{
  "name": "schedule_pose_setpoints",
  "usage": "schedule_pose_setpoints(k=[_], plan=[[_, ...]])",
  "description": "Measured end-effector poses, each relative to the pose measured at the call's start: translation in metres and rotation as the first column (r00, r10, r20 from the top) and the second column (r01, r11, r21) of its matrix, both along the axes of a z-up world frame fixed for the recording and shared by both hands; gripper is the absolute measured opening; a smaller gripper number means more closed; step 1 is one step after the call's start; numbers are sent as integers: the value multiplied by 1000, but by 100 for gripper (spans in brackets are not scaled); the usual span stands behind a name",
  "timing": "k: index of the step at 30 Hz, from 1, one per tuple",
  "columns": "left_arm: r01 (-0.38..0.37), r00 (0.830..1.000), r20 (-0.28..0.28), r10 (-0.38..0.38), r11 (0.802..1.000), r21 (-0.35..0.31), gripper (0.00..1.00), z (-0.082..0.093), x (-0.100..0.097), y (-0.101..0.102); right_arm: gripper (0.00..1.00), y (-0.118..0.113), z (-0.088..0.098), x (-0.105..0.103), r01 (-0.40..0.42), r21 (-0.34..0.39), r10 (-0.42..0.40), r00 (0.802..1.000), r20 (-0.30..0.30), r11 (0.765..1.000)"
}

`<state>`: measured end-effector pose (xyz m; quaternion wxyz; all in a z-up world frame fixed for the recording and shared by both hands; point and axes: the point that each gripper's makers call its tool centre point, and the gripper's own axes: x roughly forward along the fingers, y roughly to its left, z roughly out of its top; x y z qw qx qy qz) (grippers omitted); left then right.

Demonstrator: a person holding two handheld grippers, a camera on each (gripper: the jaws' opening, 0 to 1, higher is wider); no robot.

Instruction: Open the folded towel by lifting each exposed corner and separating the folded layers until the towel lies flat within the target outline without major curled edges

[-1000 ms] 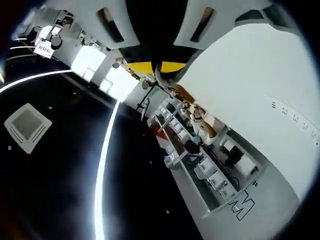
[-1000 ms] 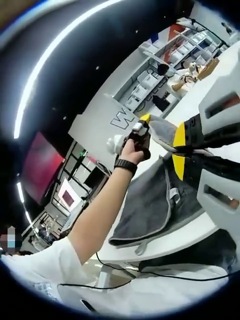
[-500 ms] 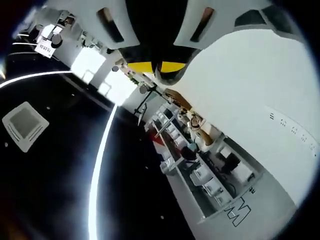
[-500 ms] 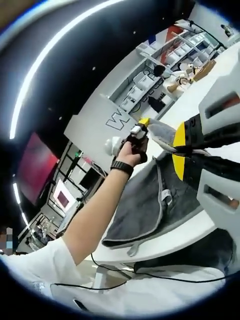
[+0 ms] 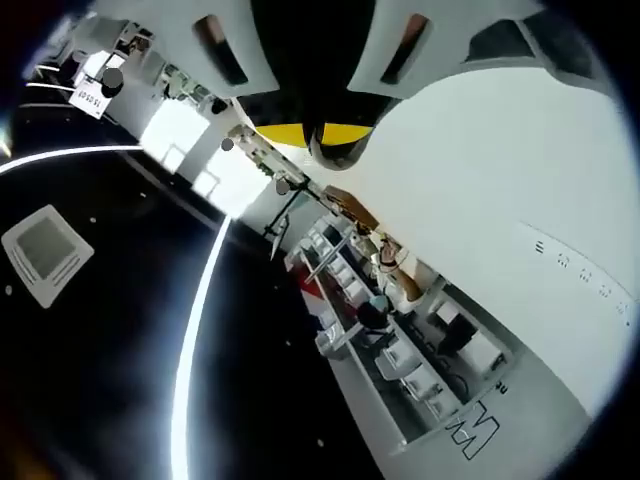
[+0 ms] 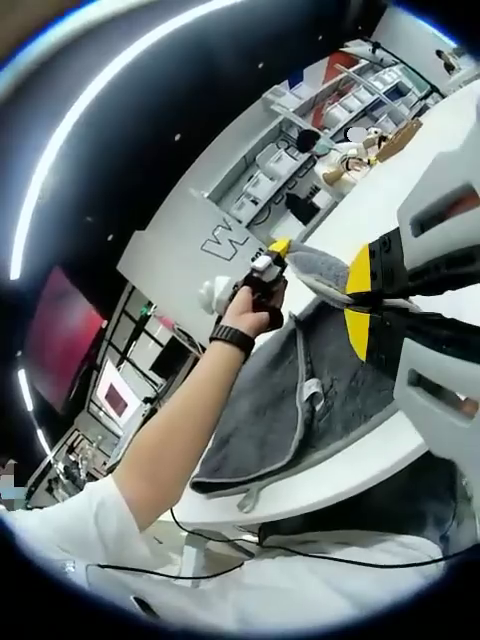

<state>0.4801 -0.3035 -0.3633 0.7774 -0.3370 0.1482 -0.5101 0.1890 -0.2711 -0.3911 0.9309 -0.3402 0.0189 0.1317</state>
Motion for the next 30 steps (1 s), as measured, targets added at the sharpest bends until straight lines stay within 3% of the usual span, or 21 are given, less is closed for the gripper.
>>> schedule_pose_setpoints(k=[27,30], plan=[[25,998,-51,-23,999,40,1,-29,28,-27,0,-31,-30,2,80,-5,-80,994,-74,997],[30,997,-68,-28,999,25,1,-33,18,-30,0,-34,-31,2,77,16,-76,994,-77,997]])
